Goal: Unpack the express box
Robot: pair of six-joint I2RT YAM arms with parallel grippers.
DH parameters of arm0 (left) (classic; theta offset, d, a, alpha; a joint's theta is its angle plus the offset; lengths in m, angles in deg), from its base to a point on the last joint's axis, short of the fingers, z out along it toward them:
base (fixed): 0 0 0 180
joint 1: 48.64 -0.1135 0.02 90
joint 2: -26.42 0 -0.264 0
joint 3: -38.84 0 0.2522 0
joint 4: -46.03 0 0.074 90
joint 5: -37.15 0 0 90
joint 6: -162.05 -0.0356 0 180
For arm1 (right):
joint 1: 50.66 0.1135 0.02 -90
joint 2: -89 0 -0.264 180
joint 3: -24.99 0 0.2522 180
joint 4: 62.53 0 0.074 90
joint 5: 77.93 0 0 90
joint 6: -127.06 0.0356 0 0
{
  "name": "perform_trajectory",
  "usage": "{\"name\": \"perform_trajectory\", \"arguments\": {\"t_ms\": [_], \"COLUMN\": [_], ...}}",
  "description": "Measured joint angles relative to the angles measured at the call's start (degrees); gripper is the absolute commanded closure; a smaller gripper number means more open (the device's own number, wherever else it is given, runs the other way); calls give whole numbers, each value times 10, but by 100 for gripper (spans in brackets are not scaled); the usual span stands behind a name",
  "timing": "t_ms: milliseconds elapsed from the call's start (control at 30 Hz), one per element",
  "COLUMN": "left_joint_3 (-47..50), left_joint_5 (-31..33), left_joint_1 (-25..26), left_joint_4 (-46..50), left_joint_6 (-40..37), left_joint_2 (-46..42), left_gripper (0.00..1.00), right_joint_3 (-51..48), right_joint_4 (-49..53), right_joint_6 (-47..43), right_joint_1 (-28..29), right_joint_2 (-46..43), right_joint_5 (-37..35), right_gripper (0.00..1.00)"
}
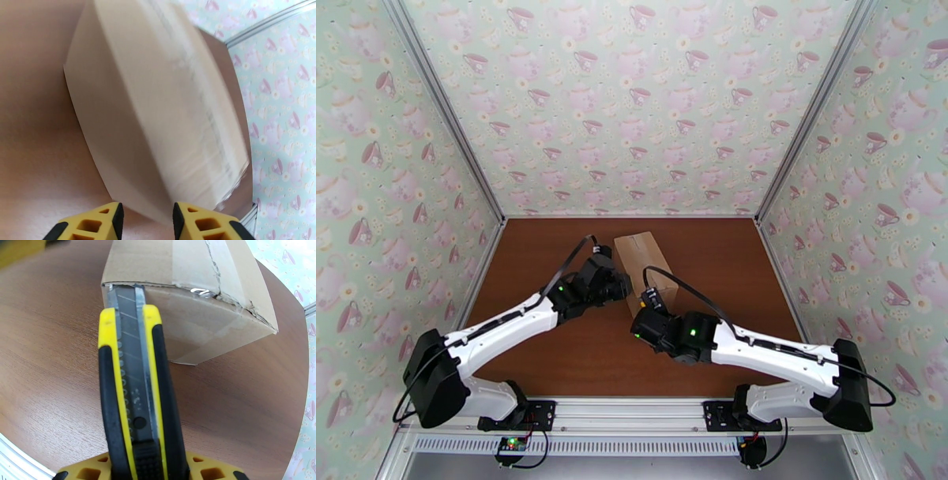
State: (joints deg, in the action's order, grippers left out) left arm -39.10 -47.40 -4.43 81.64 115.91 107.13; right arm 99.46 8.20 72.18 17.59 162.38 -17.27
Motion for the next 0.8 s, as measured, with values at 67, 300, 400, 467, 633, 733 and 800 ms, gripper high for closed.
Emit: {"name": "perform_trajectory", "arguments": {"t_ms": [67,300,400,467,633,733,800], "left_joint_3": [-22,-101,-137,-161,-203,-220,-226], "left_joint_5": [0,-4,-17,-26,-52,-61,-61], "left_joint_1": [-8,-33,-41,-44,-45,-45,-45], "left_joint_4": [5,11,16,16,15,15,17], "left_joint_6": [-13,-55,-68,-75,-81,-81,-81], "left_joint_2": [0,52,97,127,179,202,213], "left_gripper": [58,59,59,59,60,60,60], "right_joint_3": [0,0,0,0,0,0,0], "right_joint_4": [0,0,0,-1,-1,-5,-5], "right_joint_6": [0,0,0,0,0,0,0], "right_joint_1": [0,0,0,0,0,0,0], "right_joint_2": [-2,-4,-5,-5,-5,-5,-5], "right_joint_5": [0,0,0,0,2,2,2], "right_gripper": [100,100,100,100,100,100,100]}}
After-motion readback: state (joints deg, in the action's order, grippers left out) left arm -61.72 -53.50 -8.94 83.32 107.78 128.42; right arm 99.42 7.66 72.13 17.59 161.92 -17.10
